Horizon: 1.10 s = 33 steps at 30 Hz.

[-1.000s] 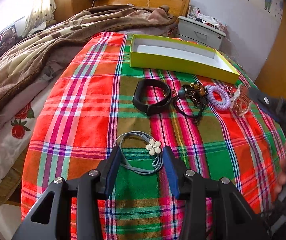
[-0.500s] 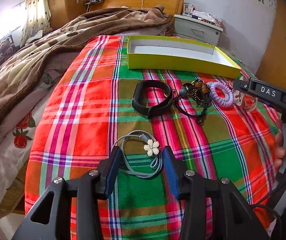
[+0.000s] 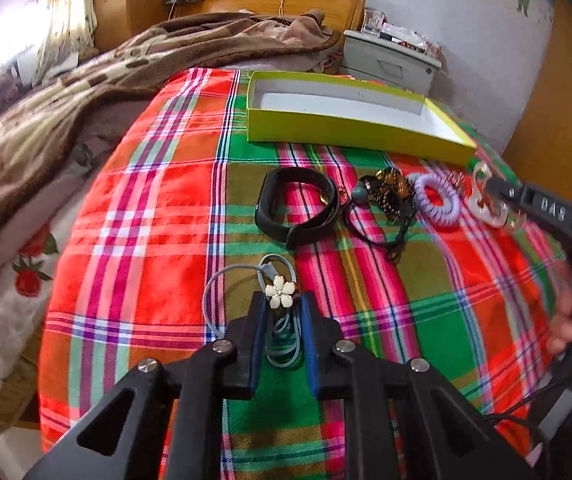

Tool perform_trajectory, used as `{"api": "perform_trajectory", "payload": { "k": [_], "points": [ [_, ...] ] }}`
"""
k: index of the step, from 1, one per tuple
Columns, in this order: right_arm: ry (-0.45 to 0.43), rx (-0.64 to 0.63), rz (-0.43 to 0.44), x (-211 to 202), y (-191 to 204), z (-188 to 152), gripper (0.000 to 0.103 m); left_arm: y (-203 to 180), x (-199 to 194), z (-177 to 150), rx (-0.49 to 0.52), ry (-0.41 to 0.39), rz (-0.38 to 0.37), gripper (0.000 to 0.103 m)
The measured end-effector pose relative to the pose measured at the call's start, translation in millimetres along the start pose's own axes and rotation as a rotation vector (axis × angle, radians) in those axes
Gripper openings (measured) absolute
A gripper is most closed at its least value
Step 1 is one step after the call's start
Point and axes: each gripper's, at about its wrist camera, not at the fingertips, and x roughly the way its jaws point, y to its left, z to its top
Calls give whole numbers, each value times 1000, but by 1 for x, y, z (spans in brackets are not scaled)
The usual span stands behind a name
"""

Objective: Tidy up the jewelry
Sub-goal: 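Grasp the rose-gold claw clip with the right tool while the left tool grasps the grey flower hair tie, then carry both items into the yellow box and open both tools to release them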

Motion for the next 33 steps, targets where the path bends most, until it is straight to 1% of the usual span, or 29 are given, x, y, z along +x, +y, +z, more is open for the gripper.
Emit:
{"api": "perform_trajectory", "payload": {
  "k": [4, 10, 18, 24, 28, 33],
  "points": [
    [-10, -3, 7, -4, -4, 0, 41, 5, 0, 3, -25, -1, -30, 16],
    [-34, -16, 6, -13, -8, -1, 41, 8, -5, 12, -29, -36, -41, 16],
    [-59, -26, 9, -23, -10, 3, 41, 11, -9, 23, -34, -50, -31, 16],
    [-70, -47, 15, -23, -8, 18, 41, 12, -12, 45, -29, -71, -24, 16],
    [-86, -58, 41, -22, -7, 35, 41, 14, -14, 65, -27, -96, -18, 16],
    [-80, -57, 132, -13, -6, 62, 41, 15, -8, 91, -22, -104, -29, 16]
  ]
}}
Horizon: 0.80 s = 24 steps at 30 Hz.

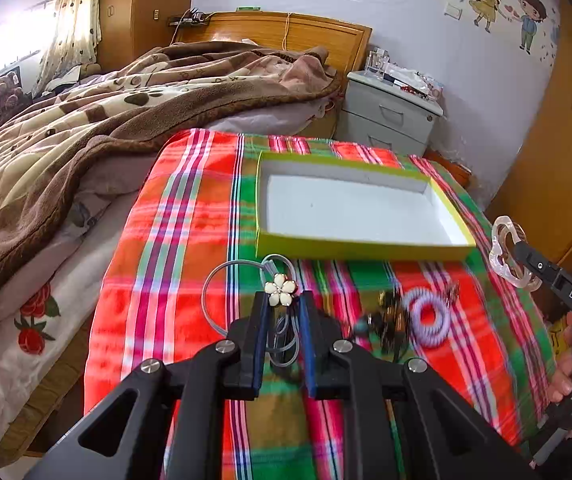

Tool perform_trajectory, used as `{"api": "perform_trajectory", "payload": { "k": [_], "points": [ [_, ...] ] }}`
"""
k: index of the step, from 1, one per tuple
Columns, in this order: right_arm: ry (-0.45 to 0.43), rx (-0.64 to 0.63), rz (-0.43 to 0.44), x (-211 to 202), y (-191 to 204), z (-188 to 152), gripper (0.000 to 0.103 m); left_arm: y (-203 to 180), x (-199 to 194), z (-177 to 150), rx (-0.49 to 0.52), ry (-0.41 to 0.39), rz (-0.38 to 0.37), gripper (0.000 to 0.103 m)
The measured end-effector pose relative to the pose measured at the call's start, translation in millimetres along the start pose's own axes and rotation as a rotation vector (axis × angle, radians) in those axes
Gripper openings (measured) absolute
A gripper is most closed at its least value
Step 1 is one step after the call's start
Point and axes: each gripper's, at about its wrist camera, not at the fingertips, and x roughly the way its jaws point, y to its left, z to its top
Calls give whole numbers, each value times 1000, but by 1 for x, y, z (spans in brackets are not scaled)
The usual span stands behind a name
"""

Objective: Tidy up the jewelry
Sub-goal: 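Carry both items into the yellow box and open both tools to release them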

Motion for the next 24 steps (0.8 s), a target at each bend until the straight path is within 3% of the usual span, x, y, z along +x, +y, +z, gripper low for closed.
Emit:
{"api": "perform_trajectory", "payload": {
  "k": [14, 24],
  "points": [
    [80, -145, -54, 74, 8, 39, 41, -10, 51, 69, 27, -4, -39, 16],
    [111, -302, -128, 116, 23, 45, 41, -21, 104, 97, 40, 65, -50, 16]
  ]
}}
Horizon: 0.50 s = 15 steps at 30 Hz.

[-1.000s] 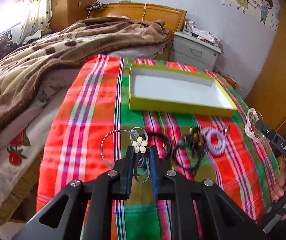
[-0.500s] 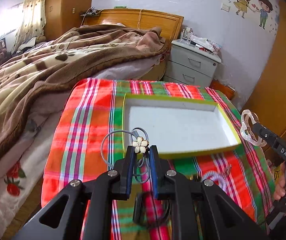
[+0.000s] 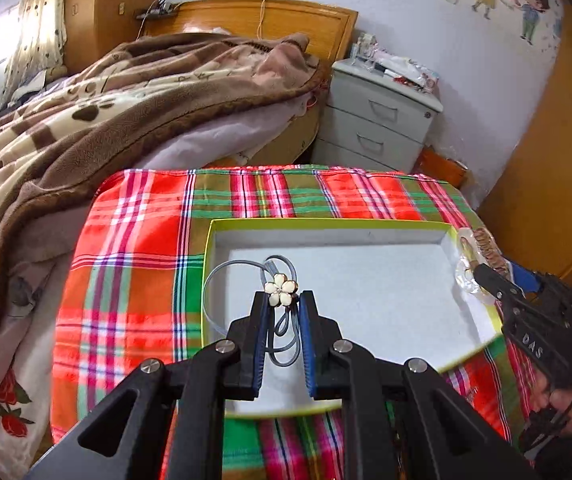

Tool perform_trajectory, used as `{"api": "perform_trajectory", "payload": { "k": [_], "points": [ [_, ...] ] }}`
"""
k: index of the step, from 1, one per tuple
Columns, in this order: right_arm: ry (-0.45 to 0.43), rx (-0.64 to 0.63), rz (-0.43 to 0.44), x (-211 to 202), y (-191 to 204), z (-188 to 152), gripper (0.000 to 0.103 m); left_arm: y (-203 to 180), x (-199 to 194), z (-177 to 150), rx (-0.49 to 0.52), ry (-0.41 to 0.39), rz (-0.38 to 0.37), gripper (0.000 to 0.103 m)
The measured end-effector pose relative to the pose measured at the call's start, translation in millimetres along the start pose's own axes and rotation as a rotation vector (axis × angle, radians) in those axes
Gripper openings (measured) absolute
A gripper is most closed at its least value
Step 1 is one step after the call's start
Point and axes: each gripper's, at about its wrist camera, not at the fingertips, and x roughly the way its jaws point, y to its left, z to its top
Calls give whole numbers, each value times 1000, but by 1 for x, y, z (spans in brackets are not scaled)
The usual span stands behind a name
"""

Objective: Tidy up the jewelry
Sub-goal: 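Carry both items into the yellow box and open both tools to release them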

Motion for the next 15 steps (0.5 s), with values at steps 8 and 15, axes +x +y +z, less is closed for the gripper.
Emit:
{"api": "perform_trajectory", "payload": {
  "k": [8, 15],
  "points": [
    [42, -96, -38, 25, 19, 0, 41, -3, 30, 10, 28, 30, 34, 16],
    [14, -214, -133, 33, 34, 3, 41, -4, 45, 12, 43, 49, 59, 16]
  ]
}}
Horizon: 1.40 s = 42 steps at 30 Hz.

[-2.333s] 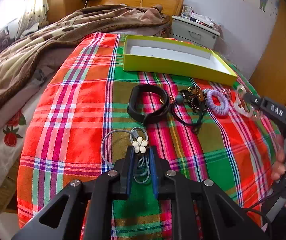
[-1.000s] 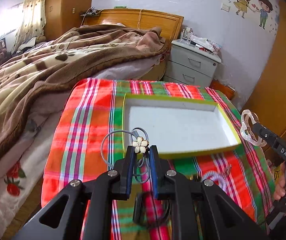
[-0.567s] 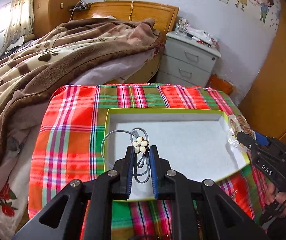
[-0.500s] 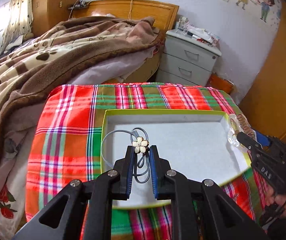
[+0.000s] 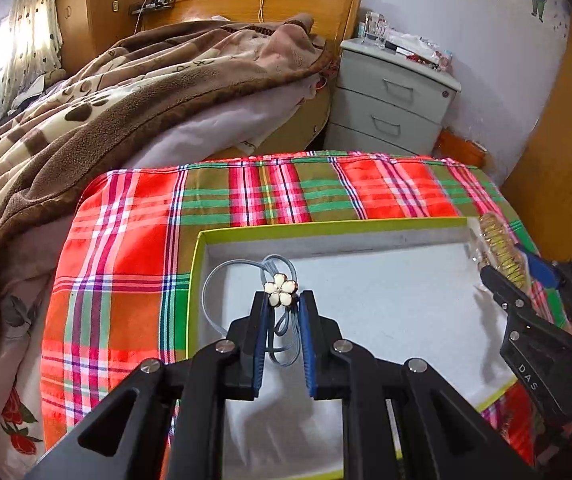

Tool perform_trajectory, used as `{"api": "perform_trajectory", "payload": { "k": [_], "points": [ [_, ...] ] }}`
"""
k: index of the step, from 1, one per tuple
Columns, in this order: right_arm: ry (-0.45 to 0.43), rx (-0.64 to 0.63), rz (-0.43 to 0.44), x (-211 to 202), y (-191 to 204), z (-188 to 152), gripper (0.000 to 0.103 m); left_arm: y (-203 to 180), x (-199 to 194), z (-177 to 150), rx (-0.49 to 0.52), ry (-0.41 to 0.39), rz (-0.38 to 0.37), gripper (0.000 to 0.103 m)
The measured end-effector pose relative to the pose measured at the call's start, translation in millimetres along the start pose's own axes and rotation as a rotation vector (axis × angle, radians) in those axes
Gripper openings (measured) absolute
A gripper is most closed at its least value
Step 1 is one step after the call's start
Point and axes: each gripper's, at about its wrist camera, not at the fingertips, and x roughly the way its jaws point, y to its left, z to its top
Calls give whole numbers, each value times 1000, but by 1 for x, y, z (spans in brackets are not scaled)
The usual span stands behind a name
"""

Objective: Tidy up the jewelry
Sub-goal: 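Carry both items into the yellow box and open both tools to release them, then withdraw both open tools from the box back toward the remaining jewelry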

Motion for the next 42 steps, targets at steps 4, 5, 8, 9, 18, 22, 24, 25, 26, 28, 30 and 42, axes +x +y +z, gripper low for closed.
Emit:
{"api": "perform_trajectory", "payload": {
  "k": [4, 5, 8, 9, 18, 22, 24, 25, 26, 28, 30, 42],
  "points": [
    [-10, -25, -17, 2, 4, 1, 41, -2, 8, -2, 11, 16, 13, 16],
    [-12, -26, -19, 3, 4, 2, 41, -2, 12, -1, 14, 24, 21, 16],
    [-21, -31, -21, 2, 5, 1, 41, -3, 16, -2, 3, 37, 22, 16],
    [-23, -32, -22, 2, 6, 1, 41, -3, 17, -2, 4, 39, 25, 16],
    [-54, 106, 79, -3, -10, 0, 46, -7, 21, -4, 5, 60, 30, 17],
    [-60, 195, 155, -4, -22, 0, 49, -6, 23, -5, -1, 71, 23, 22],
    [-57, 214, 158, -3, -24, 0, 49, -6, 22, -5, 0, 68, 29, 23],
    [-56, 217, 163, -3, -24, 0, 50, -6, 22, -5, -1, 69, 27, 23],
    [-60, 223, 174, -3, -25, -1, 50, -5, 22, -5, -4, 71, 26, 23],
    [-74, 235, 211, -5, -26, -1, 50, -5, 22, -5, -5, 72, 27, 24],
    [-85, 243, 220, -7, -26, -2, 50, -4, 20, -6, -13, 68, 25, 25],
    [-74, 296, 277, -4, -30, 2, 50, -4, 8, -6, -28, 38, 34, 28]
  ]
}}
